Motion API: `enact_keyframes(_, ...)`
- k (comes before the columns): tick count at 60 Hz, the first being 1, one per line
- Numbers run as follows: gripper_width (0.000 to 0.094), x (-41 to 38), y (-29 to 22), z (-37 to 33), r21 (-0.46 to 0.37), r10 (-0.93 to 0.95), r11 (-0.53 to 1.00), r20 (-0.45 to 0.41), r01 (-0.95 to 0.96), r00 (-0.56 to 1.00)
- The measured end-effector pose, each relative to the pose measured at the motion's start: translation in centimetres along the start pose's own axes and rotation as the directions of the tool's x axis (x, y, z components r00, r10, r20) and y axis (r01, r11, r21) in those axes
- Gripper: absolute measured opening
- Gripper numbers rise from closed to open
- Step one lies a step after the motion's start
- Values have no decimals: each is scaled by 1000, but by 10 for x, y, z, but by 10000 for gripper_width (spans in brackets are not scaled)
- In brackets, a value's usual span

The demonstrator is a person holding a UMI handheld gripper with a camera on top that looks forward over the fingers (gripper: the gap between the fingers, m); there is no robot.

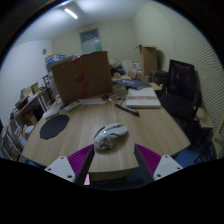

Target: Arrange mouse

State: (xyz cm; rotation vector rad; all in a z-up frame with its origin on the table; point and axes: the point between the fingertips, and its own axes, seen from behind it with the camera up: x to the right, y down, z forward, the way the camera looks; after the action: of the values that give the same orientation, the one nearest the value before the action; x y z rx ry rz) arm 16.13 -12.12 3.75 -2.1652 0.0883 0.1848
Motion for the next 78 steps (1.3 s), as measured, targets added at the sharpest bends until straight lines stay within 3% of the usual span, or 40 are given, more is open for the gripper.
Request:
enact_keyframes(6, 826, -20, 16, 38, -5, -16, 1000, 15, 16, 1000)
enact_keyframes(10, 860, -20, 20, 60, -13, -10, 1000, -22, 10, 1000)
enact_keyframes(11, 822, -19, 13, 64, 12, -14, 1000, -34, 14, 999)
enact_keyframes(31, 824, -27, -22, 129, 66, -51, 996, -183, 64, 982)
enact_keyframes(36, 581, -24, -26, 135, 85, -38, 995, -207, 57, 977)
enact_keyframes(40, 540, -24, -24, 135, 84, -29, 995, -222, 49, 975)
enact_keyframes(47, 457, -23, -20, 135, -5, -27, 1000, -230, 27, 973)
enact_keyframes(54, 383, -21, -26, 127, -40, 23, 999, -236, -34, 972)
enact_keyframes(63, 380, -57, -153, 78, 190, 72, 981, -248, -24, 966)
enact_keyframes(68, 377, -122, -212, 62, 301, 26, 953, -197, 35, 980)
enact_keyframes(73, 376, -197, -227, 81, 320, -42, 944, -134, 83, 990)
enact_keyframes(78, 378, -267, -188, 123, 269, -101, 956, -75, 118, 992)
